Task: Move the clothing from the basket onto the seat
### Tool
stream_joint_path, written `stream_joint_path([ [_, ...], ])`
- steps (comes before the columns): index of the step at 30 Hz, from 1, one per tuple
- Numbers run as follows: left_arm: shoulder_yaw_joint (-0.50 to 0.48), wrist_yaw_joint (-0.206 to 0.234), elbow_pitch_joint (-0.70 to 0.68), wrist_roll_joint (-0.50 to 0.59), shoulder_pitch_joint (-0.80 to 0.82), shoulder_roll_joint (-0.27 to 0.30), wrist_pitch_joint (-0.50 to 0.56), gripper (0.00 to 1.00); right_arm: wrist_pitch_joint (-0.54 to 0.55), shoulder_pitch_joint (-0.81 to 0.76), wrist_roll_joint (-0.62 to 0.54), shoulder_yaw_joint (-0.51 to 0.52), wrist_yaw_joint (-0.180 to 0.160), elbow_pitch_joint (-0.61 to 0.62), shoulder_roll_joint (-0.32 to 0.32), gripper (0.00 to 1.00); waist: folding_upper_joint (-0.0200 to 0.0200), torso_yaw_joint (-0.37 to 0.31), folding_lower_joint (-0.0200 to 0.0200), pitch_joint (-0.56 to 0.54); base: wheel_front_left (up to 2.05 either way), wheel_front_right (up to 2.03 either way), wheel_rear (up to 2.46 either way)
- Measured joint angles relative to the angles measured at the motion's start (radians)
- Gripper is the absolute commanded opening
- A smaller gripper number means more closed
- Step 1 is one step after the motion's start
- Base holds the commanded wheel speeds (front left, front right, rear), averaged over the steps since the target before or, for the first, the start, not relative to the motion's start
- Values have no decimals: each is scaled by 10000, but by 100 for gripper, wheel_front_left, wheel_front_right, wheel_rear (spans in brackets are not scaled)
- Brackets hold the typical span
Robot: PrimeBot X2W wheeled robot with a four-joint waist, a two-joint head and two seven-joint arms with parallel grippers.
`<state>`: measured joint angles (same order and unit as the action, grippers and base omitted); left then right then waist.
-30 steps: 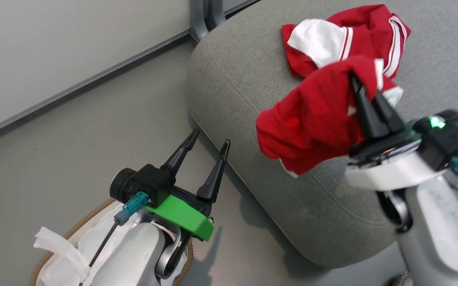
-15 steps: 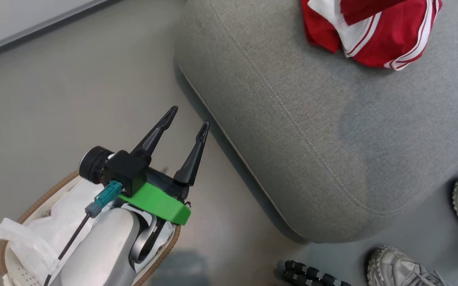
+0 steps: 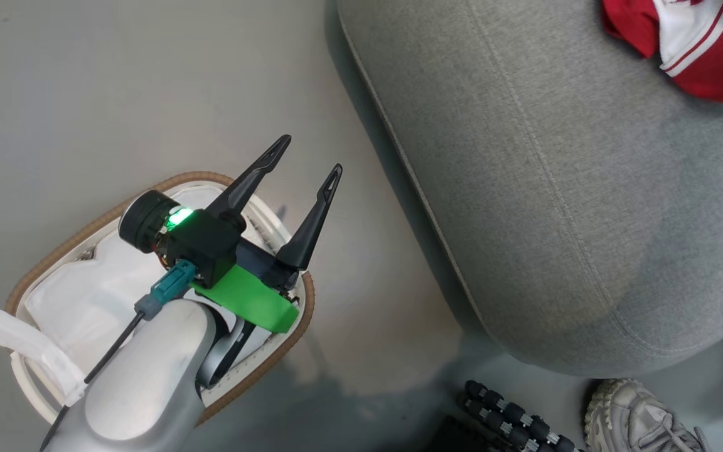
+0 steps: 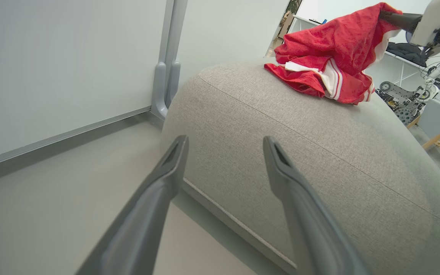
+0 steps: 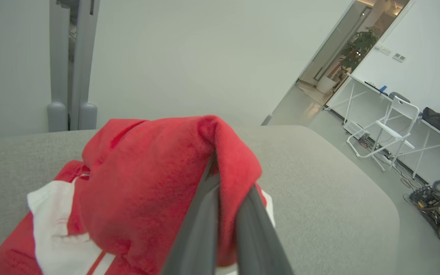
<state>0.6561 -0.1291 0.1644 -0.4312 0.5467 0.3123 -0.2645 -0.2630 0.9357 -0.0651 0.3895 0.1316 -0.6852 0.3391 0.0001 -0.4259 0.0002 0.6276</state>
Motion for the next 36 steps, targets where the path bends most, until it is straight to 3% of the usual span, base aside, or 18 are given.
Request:
stream_joint_path([
  [1, -15, 0, 40, -8, 4, 2, 0, 100, 0, -221, -56, 299, 0, -109, -173, 78, 0, 105, 0, 72, 0, 0, 0],
  [2, -35, 0, 77, -10, 4, -2, 0, 100, 0, -363, -79, 491, -2, -132, -303, 100, 0, 184, 0, 121, 0, 0, 0],
  [7, -303, 0, 345, -27, -67, -61, 2, 100, -2, -1777, -94, 924, 0, 504, -1016, 100, -1, 496, 0, 130, 0, 0, 0],
  [11, -543, 0, 376, 29, -334, -272, 2, 100, -2, -2849, 125, 878, -2, 1315, -1210, 100, -1, 550, 0, -174, 0, 0, 0],
  [18, -1388, 0, 562, 153, -1111, -930, 2, 100, -2, -4077, 514, -56, -2, 2731, -1563, 100, 0, 579, -1, -1225, 0, 0, 0],
  [26, -3162, 0, 648, 715, -2085, -1601, 2, 100, -2, -4490, 1007, -1358, -2, 3939, -2142, 100, 0, 1085, -2, -2306, 0, 0, 0],
  [36, -5689, 0, 1020, 1515, -2957, -2057, 4, 100, -2, -4492, 1352, -3018, -2, 3666, -2809, 100, -1, 2367, -2, -3155, 0, 0, 0],
])
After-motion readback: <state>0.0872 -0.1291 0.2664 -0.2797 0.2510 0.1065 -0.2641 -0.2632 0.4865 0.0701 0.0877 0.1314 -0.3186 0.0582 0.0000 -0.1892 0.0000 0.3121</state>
